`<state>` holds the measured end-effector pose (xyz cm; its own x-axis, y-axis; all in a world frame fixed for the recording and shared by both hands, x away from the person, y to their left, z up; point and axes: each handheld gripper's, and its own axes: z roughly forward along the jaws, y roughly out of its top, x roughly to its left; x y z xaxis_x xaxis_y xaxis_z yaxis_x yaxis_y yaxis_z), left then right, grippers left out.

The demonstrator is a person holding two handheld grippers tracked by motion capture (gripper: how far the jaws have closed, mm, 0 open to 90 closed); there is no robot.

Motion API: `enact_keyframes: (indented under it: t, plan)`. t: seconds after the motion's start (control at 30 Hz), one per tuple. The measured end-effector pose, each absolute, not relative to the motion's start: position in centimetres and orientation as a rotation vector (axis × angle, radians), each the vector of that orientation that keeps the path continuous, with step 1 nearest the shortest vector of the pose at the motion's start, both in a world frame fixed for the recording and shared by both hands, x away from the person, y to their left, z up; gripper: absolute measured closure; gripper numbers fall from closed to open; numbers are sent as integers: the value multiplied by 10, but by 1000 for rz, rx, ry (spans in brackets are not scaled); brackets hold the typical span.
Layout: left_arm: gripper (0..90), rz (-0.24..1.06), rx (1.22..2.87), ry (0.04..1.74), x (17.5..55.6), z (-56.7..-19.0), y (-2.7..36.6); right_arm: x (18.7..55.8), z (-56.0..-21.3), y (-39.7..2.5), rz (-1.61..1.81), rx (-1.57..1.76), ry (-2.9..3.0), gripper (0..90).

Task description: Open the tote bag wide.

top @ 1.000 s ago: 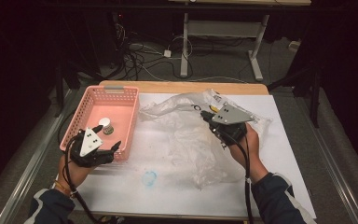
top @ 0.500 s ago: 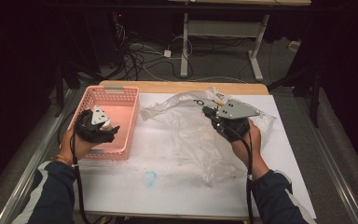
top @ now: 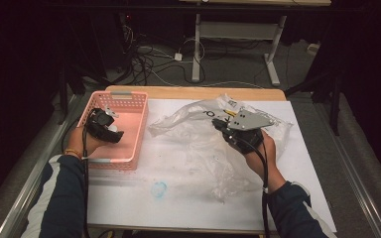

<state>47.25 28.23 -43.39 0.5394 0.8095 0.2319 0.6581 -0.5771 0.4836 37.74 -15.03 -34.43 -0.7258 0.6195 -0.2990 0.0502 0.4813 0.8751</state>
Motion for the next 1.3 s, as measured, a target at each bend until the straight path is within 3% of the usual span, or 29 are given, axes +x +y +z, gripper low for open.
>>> enact_keyframes:
  t: [0.1,0.13,0.2,0.3,0.37,0.5,0.93,1.3]
  plan:
    - [383,578,2433,1235,475,-435,287,378,-346,-150,1229,547,2134,900]
    - [458,574,2430,1237,476,-435,288,379,-347,-150,1231,549,2134,900]
    - [468,569,2433,1244,476,-436,287,379,-347,-150,1234,550,2135,900]
    - [473,567,2435,1239,477,-436,288,379,-347,-151,1236,555,2134,900]
    - [479,673,2448,1235,474,-434,285,379,-347,-151,1235,553,2132,900]
    - [480,725,2352,1189,467,-423,286,378,-346,-151,1229,550,2117,900]
    - [481,791,2096,951,425,-388,265,395,-327,-156,1241,589,2015,900]
    - [481,788,2024,705,385,-371,217,395,-336,-153,1244,601,2062,900]
